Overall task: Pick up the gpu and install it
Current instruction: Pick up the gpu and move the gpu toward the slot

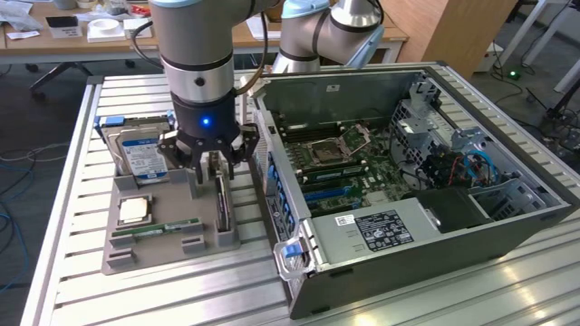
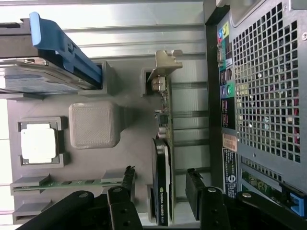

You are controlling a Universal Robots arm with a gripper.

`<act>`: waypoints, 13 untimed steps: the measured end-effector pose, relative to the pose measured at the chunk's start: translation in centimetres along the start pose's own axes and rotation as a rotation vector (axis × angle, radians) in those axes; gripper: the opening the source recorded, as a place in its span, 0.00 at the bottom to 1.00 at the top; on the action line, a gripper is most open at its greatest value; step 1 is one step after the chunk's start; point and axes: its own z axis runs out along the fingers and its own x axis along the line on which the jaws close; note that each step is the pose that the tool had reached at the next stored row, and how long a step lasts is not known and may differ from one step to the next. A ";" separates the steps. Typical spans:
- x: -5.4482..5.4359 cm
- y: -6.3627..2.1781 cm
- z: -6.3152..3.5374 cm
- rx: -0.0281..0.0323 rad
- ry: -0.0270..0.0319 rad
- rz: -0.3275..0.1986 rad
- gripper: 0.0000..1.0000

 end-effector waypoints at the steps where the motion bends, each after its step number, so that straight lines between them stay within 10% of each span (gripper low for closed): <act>1: 0.0 0.00 0.11 -0.0001 0.0000 0.000 0.55; 13: -0.1 -0.02 0.74 0.0000 0.0000 0.000 0.55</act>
